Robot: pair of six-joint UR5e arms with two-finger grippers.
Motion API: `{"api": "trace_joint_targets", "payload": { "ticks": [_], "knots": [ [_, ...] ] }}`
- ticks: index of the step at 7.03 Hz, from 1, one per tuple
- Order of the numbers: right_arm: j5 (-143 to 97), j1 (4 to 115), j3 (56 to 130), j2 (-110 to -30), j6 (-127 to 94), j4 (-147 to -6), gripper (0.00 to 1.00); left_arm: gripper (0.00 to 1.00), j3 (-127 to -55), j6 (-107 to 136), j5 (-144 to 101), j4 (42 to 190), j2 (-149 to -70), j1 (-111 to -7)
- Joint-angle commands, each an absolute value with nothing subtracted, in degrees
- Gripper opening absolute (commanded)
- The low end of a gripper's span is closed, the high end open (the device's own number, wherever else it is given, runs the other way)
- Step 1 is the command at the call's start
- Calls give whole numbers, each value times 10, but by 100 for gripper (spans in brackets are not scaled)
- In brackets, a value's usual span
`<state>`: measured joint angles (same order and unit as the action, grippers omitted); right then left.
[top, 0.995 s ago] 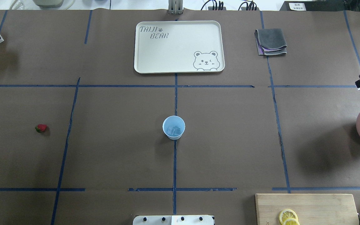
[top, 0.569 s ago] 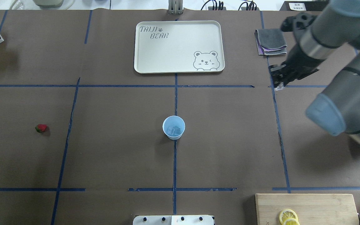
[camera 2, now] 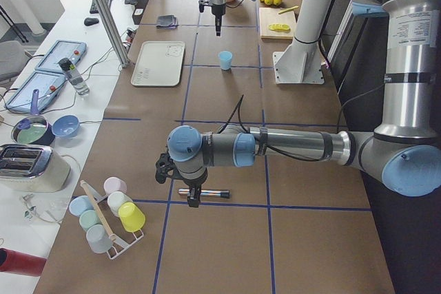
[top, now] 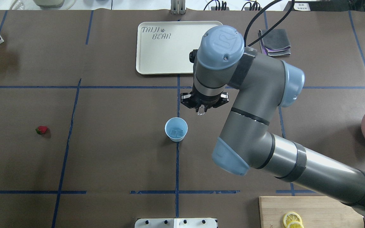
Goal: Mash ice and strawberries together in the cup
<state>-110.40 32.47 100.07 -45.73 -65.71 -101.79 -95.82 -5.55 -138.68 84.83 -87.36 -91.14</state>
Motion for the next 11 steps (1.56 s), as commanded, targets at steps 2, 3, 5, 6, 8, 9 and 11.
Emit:
{"api": "trace_joint_targets", "payload": {
  "ticks": [2, 3, 5, 6, 8, 9, 11],
  "knots": [
    [-1062, 273, 942, -425, -702, -951, 0, 100, -952, -57, -1387, 850, -874, -911],
    [-1060, 265, 940, -427, -702, -952, 0, 100, -952, -57, -1386, 849, -874, -911],
    [-1059, 265, 941, -427, -702, -952, 71, 100, -954, -57, -1387, 850, -875, -911],
    [-1058, 265, 948, -426, -702, -954, 99, 100, -954, -56, -1387, 850, -875, -910],
    [-1058, 266, 957, -429, -703, -955, 100, 100, -955, -52, -1384, 914, -875, -884],
    [-1058, 270, 976, -430, -703, -975, 100, 100, -961, -11, -1382, 952, -875, -855],
    [-1064, 290, 1019, -438, -701, -1015, 100, 100, -970, 164, -1379, 1051, -874, -767]
  ]
}}
